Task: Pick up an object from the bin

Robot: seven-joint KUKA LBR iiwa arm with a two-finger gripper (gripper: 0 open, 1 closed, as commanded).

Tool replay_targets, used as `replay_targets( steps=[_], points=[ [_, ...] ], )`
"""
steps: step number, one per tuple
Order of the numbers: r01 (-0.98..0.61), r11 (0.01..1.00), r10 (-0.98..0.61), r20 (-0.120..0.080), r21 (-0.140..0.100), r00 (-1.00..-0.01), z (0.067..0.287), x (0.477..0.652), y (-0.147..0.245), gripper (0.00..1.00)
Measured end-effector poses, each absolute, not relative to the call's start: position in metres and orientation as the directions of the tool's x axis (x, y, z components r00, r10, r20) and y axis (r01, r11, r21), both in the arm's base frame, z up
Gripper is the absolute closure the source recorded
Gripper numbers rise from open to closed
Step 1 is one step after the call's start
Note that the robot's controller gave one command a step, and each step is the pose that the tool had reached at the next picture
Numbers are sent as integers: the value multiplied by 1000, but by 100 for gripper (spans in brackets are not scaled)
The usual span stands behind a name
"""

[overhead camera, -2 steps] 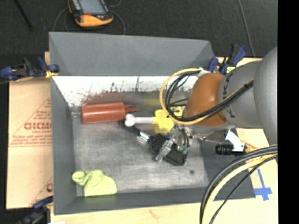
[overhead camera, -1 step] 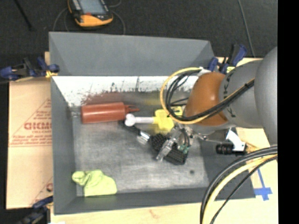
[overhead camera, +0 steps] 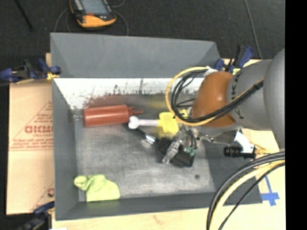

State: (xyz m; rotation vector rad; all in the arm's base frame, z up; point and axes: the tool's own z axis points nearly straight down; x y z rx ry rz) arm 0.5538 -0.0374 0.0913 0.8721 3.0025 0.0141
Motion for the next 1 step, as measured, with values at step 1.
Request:
replay_targets(
  steps=[1],
  points=[
    [536,844,536,-8,7,-844,98,553,-39,100]
  ],
)
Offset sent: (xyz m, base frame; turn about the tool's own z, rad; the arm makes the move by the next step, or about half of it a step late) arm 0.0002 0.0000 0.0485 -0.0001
